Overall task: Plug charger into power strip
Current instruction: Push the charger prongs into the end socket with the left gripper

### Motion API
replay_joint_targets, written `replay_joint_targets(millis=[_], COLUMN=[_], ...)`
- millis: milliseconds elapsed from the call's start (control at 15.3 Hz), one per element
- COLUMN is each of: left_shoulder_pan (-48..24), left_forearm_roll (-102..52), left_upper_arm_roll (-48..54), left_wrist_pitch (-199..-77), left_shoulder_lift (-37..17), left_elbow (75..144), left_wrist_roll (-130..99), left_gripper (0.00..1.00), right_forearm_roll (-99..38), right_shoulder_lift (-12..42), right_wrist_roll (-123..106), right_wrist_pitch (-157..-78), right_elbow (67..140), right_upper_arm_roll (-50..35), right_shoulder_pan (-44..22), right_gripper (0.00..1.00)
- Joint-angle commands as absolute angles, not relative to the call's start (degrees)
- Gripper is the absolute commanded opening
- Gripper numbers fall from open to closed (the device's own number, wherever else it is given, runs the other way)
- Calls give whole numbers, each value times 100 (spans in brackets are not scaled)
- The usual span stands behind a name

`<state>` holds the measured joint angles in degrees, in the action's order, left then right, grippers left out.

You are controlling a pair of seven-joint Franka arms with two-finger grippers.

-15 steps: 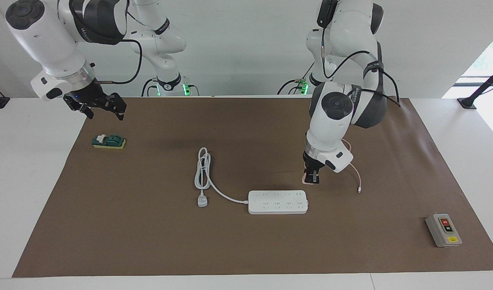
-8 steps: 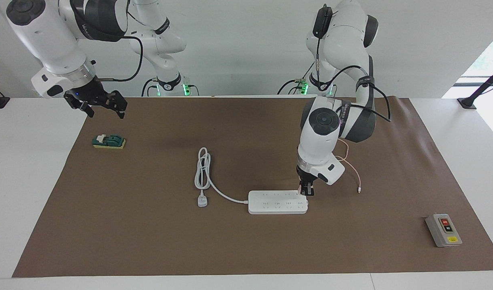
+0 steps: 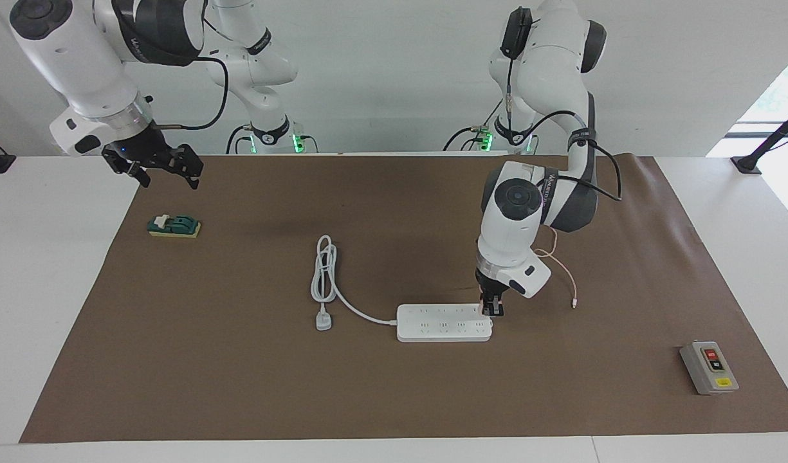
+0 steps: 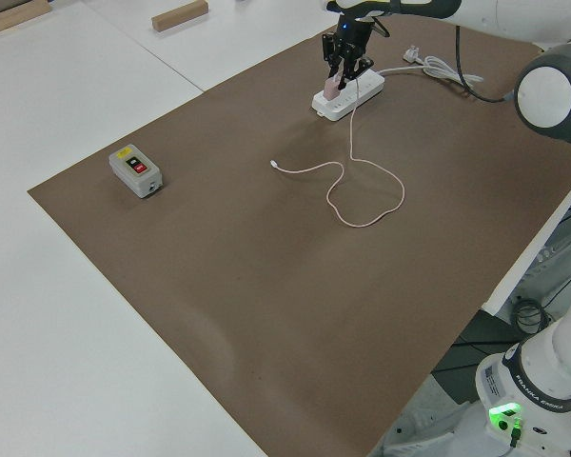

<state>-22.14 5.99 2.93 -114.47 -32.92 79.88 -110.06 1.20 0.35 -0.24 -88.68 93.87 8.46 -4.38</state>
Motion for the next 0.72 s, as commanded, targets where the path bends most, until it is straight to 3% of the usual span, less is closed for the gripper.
replay_joint_targets(millis=[0,655], left_shoulder_pan=[-2294,-2460], left_forearm_roll=[729,721], left_upper_arm_roll=[229,229], left_wrist_pitch=[-11610,-11566], left_shoulder_lift=[-3032,-3138], left_elbow=[8420,8402], left_wrist_roll=[-11171,-11276], left_gripper=[0,0], right_forearm_roll=[105,105], right_shoulder_lift=[-26,-26], right_wrist_roll=[-132,-132], right_wrist_pitch=[-8789,-8789], right_elbow=[9387,9387], right_upper_arm_roll=[861,861], right_shoulder_pan=[-439,-431], right_gripper=[100,100])
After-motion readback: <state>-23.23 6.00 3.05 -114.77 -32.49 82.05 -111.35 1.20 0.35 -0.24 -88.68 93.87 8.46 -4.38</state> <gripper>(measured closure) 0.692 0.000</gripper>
